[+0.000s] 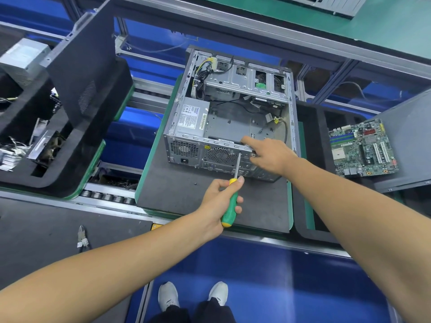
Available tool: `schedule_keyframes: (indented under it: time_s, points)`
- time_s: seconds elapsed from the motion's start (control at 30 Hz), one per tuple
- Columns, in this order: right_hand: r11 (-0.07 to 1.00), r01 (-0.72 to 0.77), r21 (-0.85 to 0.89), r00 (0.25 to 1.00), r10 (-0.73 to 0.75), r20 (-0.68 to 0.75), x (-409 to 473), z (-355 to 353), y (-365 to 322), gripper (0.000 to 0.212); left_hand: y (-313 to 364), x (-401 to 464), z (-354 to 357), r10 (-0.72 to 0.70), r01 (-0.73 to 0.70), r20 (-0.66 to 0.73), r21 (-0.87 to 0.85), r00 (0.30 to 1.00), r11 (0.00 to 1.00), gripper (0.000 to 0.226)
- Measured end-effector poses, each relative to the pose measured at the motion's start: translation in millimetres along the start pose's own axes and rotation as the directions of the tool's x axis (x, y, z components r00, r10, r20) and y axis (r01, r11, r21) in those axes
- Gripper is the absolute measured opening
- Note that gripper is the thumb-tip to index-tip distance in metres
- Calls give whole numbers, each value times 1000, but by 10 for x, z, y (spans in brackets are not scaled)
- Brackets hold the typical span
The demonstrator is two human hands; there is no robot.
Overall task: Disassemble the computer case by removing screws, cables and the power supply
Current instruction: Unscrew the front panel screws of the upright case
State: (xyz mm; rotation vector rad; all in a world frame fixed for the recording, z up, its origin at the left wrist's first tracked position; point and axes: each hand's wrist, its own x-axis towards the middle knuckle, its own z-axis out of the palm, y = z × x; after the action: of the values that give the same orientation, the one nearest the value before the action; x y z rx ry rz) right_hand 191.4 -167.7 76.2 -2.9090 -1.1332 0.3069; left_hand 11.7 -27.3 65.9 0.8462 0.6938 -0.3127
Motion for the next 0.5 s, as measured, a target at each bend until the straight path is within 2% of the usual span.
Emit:
schedule_keyframes:
  time_s: [0.17, 0.33, 0.5]
  points:
    - [1000, -16, 17, 1000, 16, 13, 3, -6, 5, 42, -63, -27, 33, 19, -19, -34, 4, 999, 1000, 37]
    - [1000, -17, 8, 1000, 16, 22, 0, -9, -6, 43, -8, -70, 33, 1, 3, -55, 61, 998, 998, 48]
    - [1000, -18, 13, 1000, 17, 11, -6, -12, -5, 41, 35, -75, 44, -51, 50, 4, 57, 999, 997, 50]
